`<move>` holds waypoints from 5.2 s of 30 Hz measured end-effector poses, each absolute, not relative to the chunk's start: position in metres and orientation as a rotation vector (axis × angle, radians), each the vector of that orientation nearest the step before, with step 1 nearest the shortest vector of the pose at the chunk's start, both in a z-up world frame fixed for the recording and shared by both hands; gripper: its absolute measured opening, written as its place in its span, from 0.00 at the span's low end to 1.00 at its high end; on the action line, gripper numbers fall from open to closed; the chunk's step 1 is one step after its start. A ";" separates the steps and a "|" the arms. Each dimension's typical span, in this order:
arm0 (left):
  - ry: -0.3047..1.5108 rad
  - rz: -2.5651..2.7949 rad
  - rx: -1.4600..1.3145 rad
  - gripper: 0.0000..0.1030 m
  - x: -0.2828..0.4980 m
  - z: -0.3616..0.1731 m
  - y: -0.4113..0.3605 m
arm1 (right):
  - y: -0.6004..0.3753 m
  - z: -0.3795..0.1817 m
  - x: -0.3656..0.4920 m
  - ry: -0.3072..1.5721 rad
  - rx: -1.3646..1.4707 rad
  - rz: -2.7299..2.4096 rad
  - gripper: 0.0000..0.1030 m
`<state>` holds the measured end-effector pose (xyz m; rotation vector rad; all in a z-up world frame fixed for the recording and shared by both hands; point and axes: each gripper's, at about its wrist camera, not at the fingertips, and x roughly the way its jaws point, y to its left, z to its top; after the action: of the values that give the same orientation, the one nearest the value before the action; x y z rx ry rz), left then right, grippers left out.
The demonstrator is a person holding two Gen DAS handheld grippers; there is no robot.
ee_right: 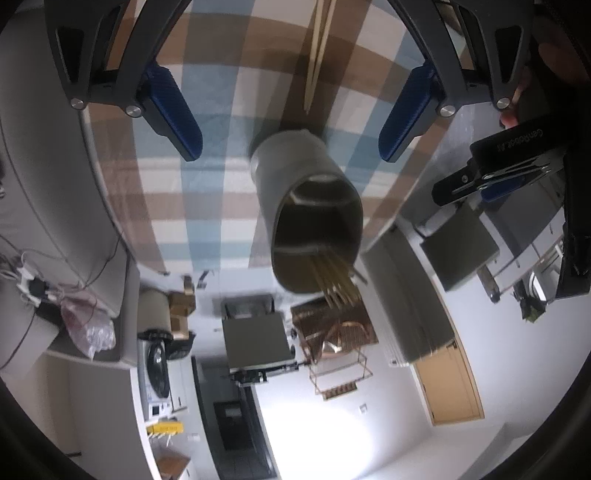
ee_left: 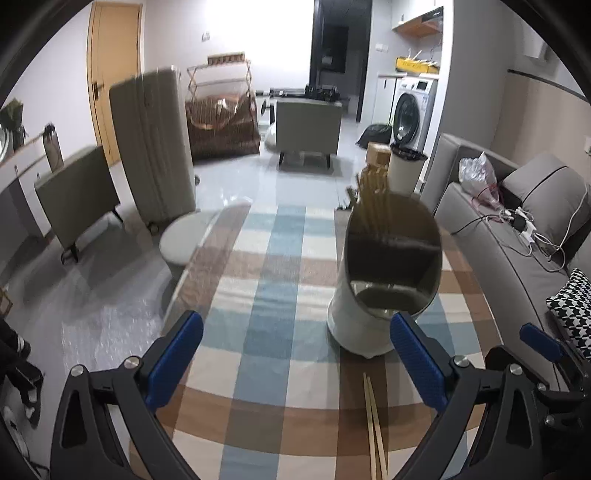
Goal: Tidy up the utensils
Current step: 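Move both open tools back down toward the remaining chopsticks, then lower the right tool onto the chopsticks beside the holder and close, then close the left tool on a chopstick while the right tool holds its chopstick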
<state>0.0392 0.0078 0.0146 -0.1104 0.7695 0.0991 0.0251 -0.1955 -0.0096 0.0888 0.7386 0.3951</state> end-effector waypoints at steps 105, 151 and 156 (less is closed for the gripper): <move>1.035 0.192 -0.283 0.96 0.049 -0.024 0.097 | -0.091 -0.134 0.064 1.202 -0.300 0.290 0.14; 1.387 -0.062 -0.232 0.83 0.060 -0.099 -0.019 | -0.229 -0.062 0.072 1.042 0.291 0.285 0.03; 1.372 -0.039 -0.228 0.83 0.058 -0.101 -0.041 | -0.242 -0.061 0.070 1.034 0.291 0.278 0.03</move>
<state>0.0578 -0.0411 -0.1005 -0.2275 1.3718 -0.0393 0.0699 -0.2422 -0.0610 0.2907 1.0342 0.2782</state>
